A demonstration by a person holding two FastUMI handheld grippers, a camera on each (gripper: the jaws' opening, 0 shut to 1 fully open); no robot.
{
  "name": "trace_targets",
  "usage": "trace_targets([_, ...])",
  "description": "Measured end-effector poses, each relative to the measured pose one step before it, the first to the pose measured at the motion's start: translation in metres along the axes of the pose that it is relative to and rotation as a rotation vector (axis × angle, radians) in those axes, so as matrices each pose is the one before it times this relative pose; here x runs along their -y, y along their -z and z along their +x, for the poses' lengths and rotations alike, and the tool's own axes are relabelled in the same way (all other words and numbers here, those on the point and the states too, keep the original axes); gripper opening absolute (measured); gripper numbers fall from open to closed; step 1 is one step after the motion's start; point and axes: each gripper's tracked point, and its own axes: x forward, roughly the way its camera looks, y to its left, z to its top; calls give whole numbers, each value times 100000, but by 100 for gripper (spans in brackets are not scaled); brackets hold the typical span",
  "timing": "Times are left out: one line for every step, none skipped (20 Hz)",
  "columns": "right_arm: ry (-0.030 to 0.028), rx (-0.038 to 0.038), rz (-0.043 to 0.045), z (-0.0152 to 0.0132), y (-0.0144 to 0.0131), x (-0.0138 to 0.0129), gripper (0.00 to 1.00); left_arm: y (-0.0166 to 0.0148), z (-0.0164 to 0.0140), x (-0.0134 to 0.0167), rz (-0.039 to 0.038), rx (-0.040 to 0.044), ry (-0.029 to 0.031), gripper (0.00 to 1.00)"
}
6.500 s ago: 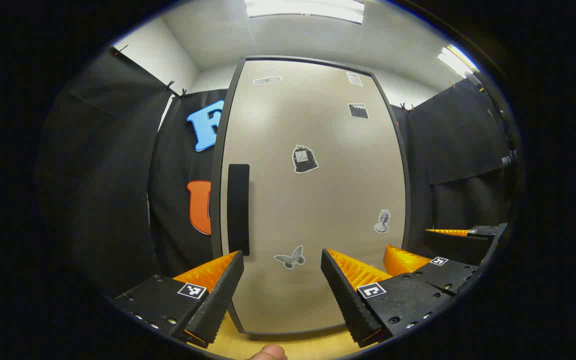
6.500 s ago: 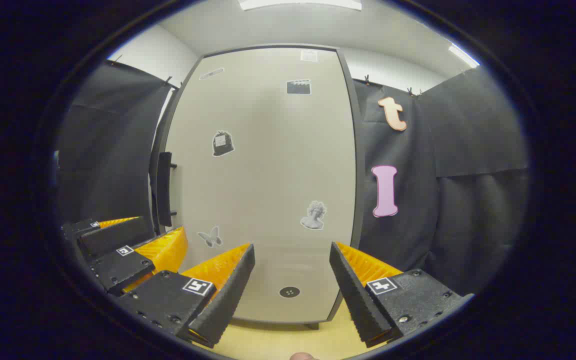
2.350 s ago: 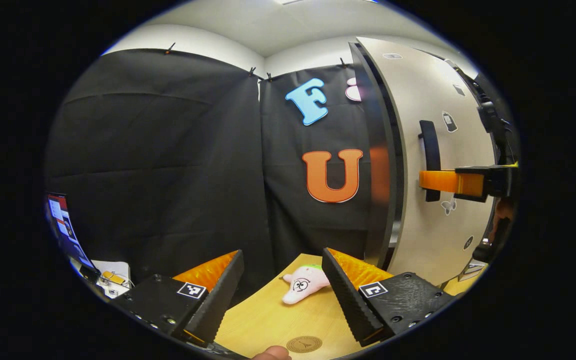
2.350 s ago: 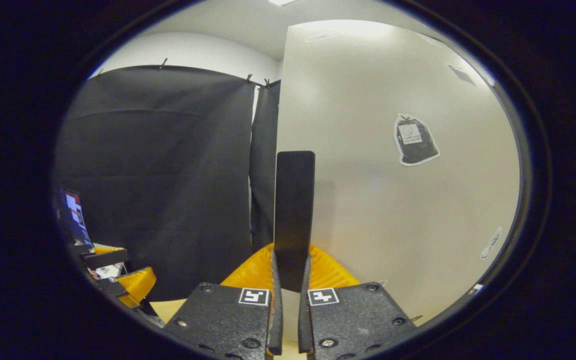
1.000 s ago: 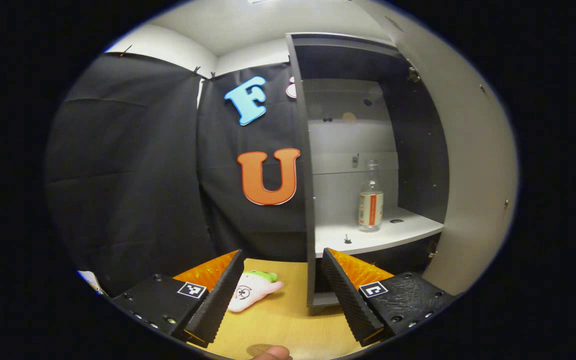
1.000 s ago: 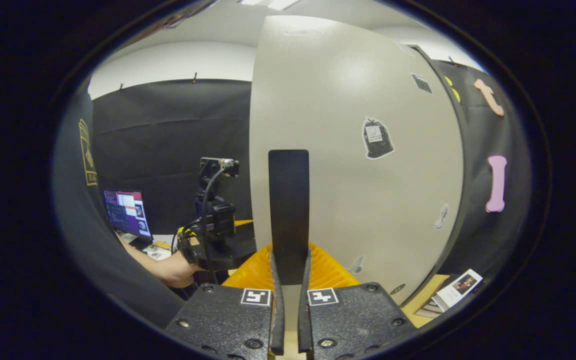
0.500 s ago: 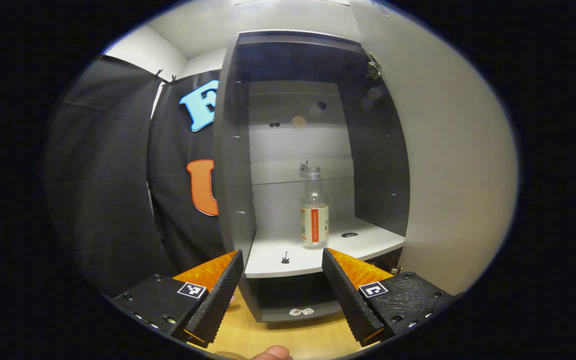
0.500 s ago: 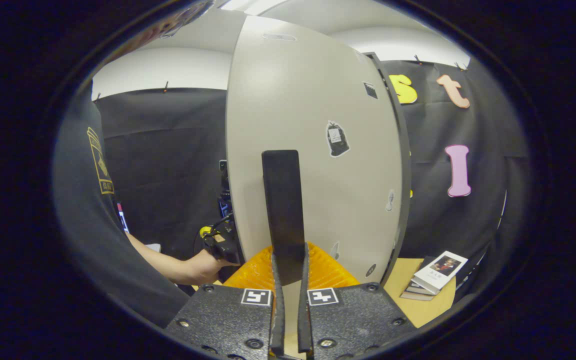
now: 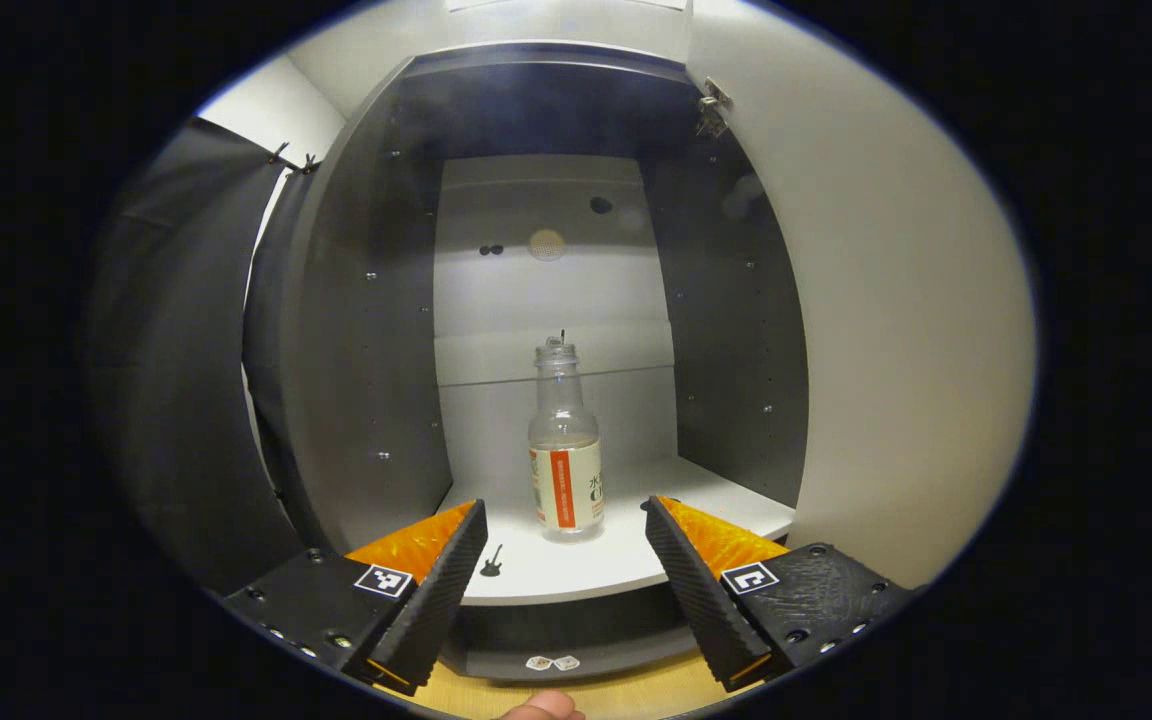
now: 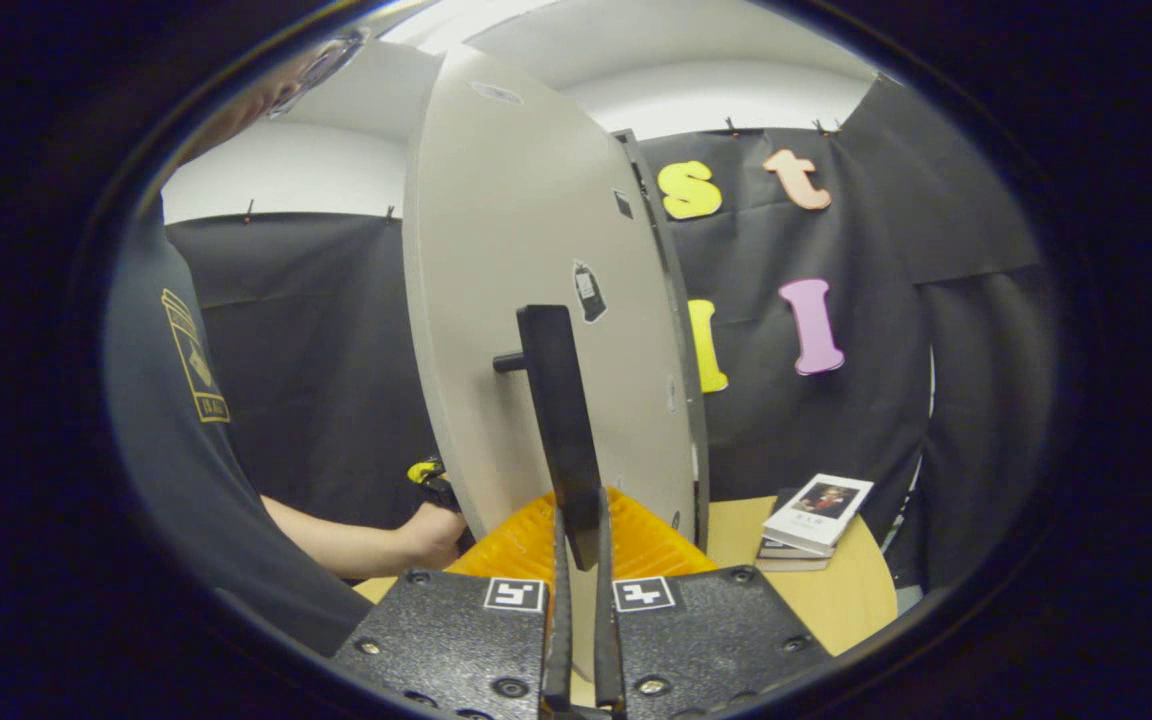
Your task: Open the cabinet door with the right hand, grasp the bottle in the cabinet with the left hand and place it on the coaster, then close the cabinet door with the right hand.
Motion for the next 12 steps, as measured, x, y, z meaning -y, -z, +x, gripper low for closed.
trace_targets([2706, 1540, 2137, -144, -376, 276, 12, 172, 702, 55, 713, -45, -23, 96])
trace_targets([2888, 1592, 1266, -469, -326, 713, 14, 148, 722, -50, 903, -32, -265, 96])
trace_targets([3149, 1198, -912, -342, -416, 634, 14, 219, 691, 2, 618, -431, -307, 96])
trace_targets([2963, 908, -1779, -32, -272, 666, 14, 362, 624, 27, 110, -928, -54, 96])
trace_targets([3462, 564, -1934, 233, -34, 620, 14, 195, 646, -162, 4, -639, -681, 96])
trace_targets([3942, 942, -2169, 62, -56, 985, 23, 241, 824, -67, -222, -740, -386, 96])
trace_targets([2764, 907, -844, -93, -106, 713, 19, 106, 553, 22, -169, -245, -466, 96])
trace_targets([2299, 663, -126, -164, -58, 368, 18, 250, 519, -168, 117, -507, -1012, 96])
trace_targets([1225, 963, 1309, -286, -265, 251, 10, 73, 660, -98, 524, -37, -992, 96])
trace_targets([1800, 842, 1716, -208, -302, 212, 19, 40, 705, -26, 280, 17, -562, 96])
trace_targets([3051, 683, 1155, -403, -318, 722, 19, 126, 645, 10, 10, -641, -333, 96])
trace_targets([2486, 699, 882, -230, 6, 977, 21, -110, 777, -166, -306, -464, -846, 96])
